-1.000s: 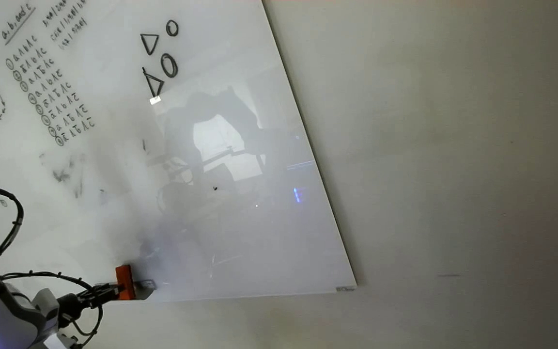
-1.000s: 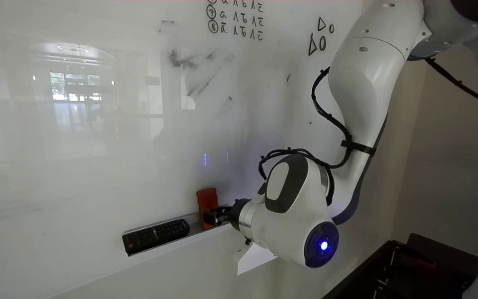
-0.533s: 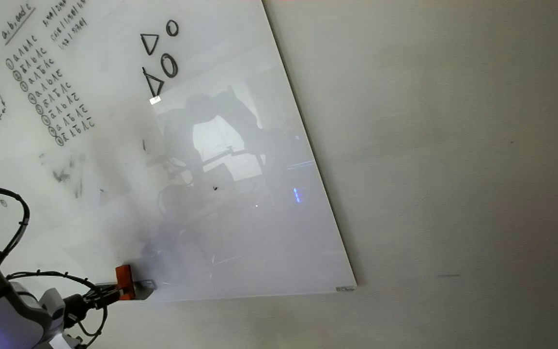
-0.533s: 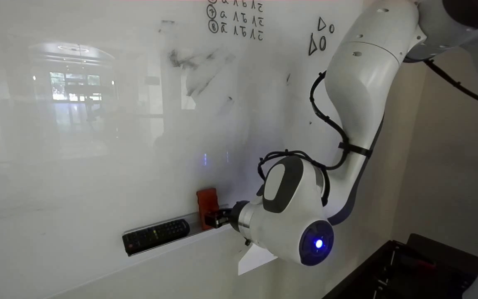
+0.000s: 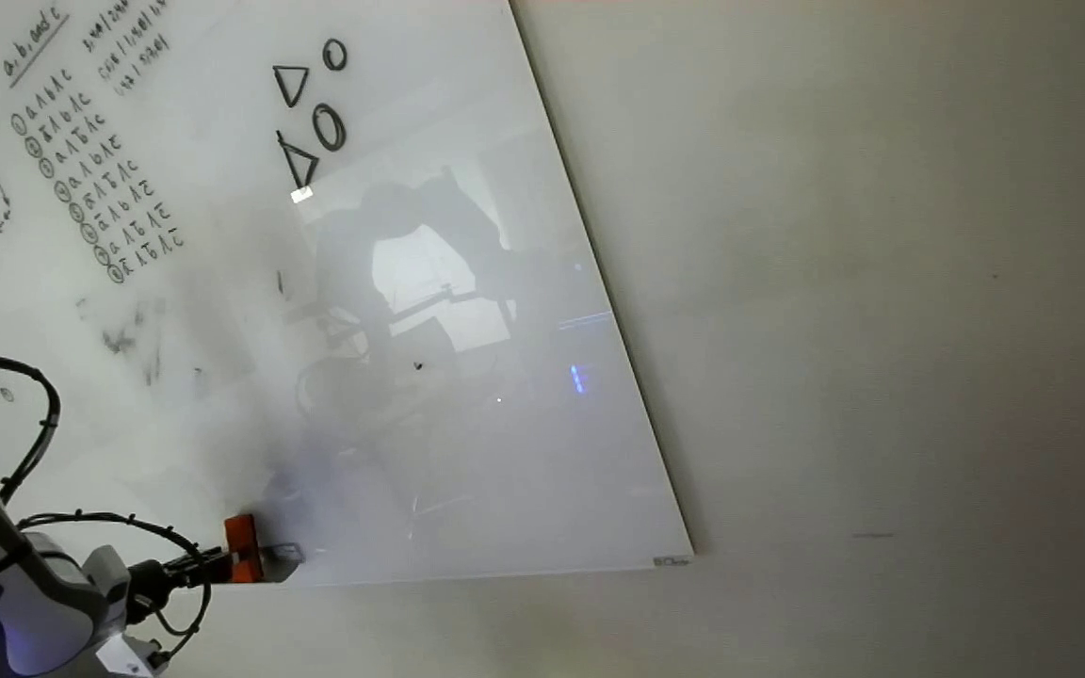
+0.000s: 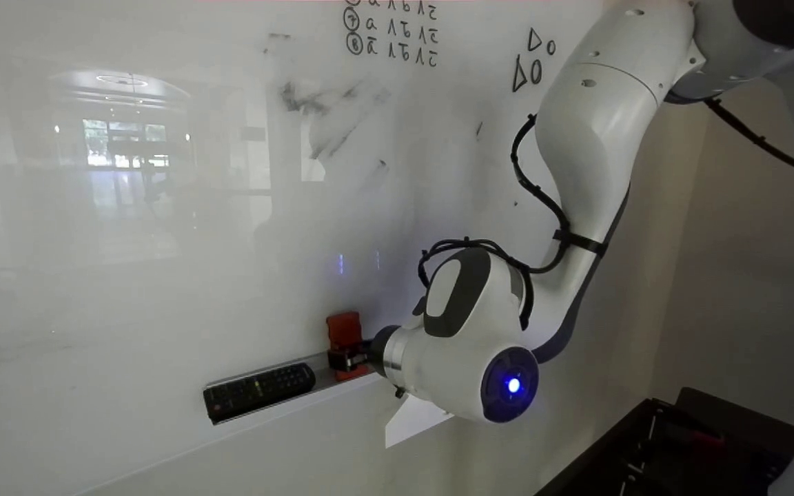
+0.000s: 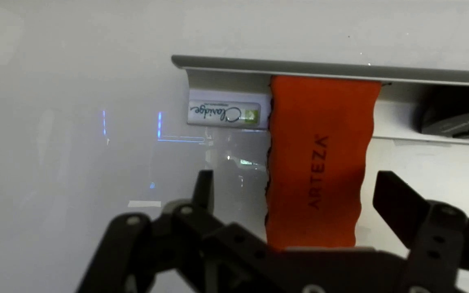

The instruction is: Pick up the eraser and wipe the white board with it.

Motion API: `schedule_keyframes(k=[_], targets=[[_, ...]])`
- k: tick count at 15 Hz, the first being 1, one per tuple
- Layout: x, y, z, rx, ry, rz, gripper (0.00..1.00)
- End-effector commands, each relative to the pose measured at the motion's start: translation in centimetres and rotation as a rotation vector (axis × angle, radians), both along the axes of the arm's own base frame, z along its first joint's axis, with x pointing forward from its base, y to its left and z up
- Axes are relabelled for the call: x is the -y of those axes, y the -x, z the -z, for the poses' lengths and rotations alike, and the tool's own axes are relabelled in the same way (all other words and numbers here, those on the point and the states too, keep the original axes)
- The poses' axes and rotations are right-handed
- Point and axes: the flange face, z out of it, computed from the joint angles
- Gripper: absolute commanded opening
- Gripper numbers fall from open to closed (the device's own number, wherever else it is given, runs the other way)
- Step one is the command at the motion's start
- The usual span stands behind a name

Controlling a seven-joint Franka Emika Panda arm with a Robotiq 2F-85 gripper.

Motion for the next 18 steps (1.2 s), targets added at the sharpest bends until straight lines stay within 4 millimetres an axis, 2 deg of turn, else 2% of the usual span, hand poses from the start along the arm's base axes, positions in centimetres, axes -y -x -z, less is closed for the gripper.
schedule_keyframes(k=[1,18], targets=[[-0.34,-1.16,-0.66,-0.022,-0.005,0.002,1.0],[-0.96,-2.05,-0.39,-0.044,-0.035,0.075,1.0]])
